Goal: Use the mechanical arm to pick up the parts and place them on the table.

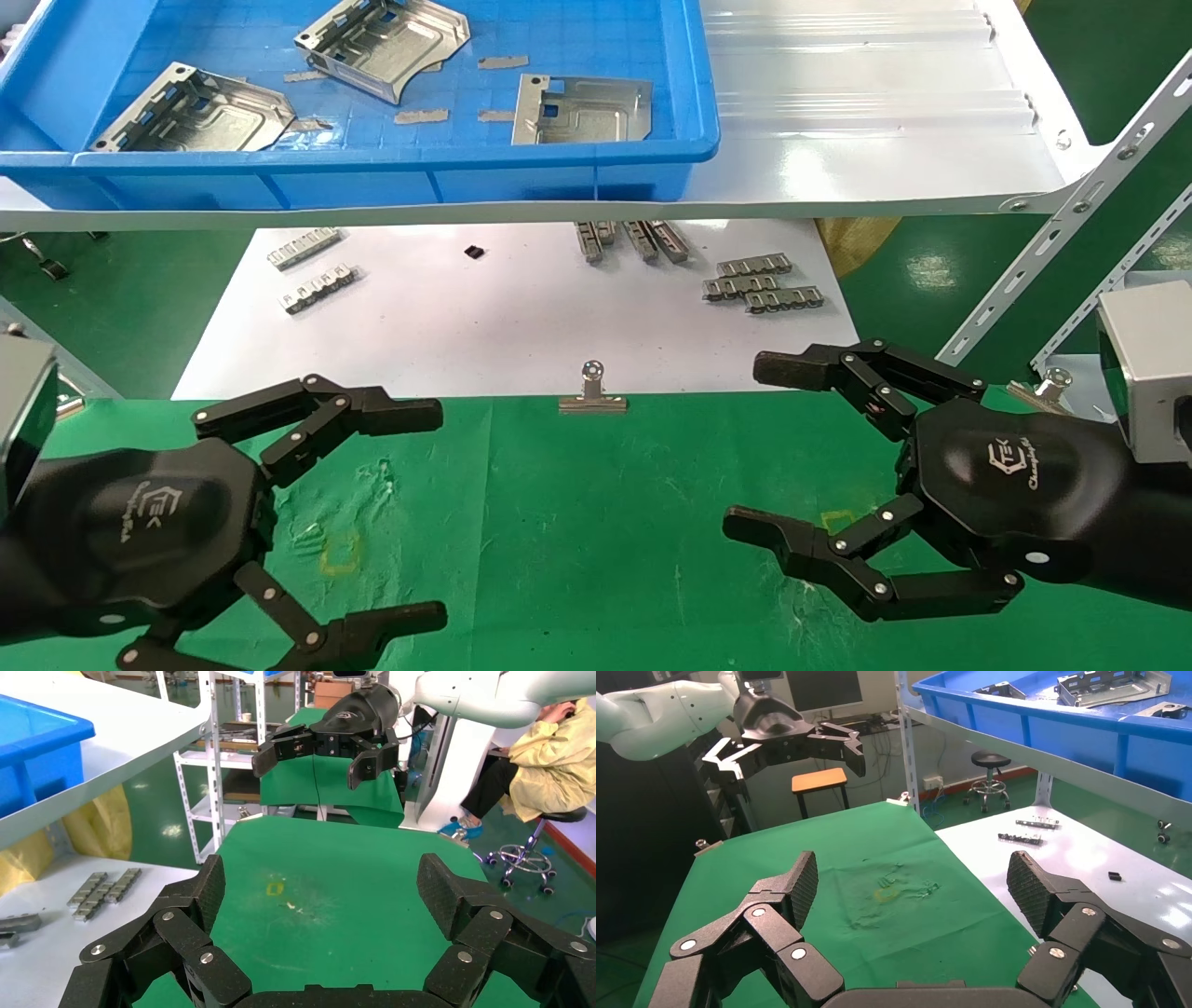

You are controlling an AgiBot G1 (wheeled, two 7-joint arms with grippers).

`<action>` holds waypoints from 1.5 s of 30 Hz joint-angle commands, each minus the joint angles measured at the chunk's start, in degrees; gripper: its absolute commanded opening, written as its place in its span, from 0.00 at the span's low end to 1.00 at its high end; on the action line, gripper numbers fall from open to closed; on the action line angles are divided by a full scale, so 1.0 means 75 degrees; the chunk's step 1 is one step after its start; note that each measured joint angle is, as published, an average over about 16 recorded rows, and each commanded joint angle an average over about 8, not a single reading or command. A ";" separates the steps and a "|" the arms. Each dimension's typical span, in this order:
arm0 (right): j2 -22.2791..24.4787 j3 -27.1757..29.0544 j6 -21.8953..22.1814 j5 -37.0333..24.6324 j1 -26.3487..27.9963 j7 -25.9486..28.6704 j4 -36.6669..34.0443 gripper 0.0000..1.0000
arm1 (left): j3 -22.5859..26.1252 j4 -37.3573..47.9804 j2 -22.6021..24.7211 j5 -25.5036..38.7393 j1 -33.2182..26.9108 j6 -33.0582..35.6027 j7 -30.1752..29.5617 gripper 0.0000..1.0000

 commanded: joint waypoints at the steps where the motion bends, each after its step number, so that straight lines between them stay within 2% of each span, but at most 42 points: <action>1: 0.0000 0.0000 0.0000 0.0000 0.0000 0.0000 0.0000 1.00 | 0.0000 0.0000 0.0000 0.0000 0.0000 0.0000 0.0000 1.00; 45: 0.0000 0.0000 0.0000 0.0000 0.0000 0.0000 0.0000 1.00 | 0.0000 0.0000 0.0000 0.0000 0.0000 0.0000 0.0000 1.00</action>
